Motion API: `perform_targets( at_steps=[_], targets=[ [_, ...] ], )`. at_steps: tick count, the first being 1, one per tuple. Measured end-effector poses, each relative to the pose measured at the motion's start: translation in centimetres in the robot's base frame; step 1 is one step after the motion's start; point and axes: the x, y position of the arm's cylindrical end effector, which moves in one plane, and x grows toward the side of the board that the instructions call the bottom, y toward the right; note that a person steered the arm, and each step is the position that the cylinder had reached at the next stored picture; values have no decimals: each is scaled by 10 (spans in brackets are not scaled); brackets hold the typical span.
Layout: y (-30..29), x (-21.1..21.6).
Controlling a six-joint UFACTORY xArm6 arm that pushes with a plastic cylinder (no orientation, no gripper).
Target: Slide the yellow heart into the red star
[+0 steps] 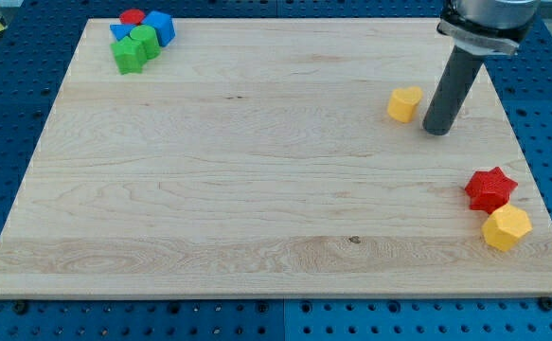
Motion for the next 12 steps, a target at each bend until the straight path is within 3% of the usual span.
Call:
perform_targets(
  at_steps=[1,2,3,5,12],
  targets=[
    [5,-26],
    [-5,-84],
    [-55,-93],
    [-45,-40],
    [-37,8]
  ],
)
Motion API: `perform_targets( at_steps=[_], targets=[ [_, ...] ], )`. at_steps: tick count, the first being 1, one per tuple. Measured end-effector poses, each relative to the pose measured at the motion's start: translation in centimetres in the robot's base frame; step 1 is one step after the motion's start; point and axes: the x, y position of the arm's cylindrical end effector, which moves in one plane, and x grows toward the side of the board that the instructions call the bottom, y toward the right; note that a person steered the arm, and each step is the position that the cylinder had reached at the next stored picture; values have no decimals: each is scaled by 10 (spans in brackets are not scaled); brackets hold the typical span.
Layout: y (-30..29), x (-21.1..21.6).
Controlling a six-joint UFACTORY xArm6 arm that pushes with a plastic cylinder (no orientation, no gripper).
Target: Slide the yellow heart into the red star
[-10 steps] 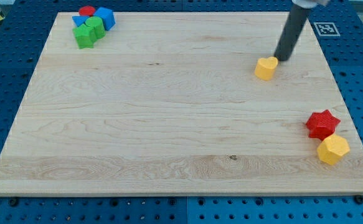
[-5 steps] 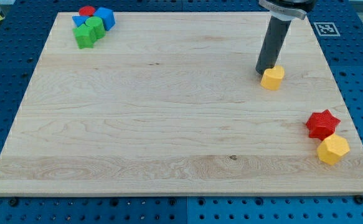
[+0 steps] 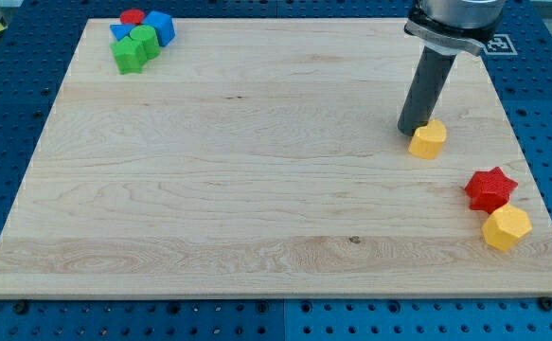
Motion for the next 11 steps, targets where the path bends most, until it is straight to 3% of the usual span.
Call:
perform_targets(
  at_steps=[4,5,11],
  targets=[
    [-30,-7],
    [-27,15],
    [40,18]
  ],
)
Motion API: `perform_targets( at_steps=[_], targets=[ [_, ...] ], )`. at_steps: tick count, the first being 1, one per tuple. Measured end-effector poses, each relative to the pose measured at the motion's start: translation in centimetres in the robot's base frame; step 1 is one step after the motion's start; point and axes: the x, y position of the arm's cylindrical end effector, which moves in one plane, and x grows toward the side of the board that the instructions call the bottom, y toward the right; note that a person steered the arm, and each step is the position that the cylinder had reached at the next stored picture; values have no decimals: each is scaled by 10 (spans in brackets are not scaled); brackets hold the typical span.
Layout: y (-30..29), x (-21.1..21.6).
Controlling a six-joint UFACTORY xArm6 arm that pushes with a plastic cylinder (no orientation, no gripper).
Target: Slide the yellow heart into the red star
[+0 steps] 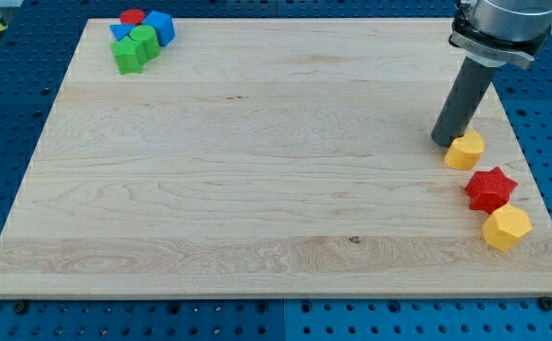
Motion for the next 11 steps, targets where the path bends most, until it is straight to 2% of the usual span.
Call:
perform_targets(
  at_steps=[2,4,6,9,11],
  targets=[
    [4,4],
    [3,-18],
    [4,1],
    [9,-3],
    [32,20]
  ],
)
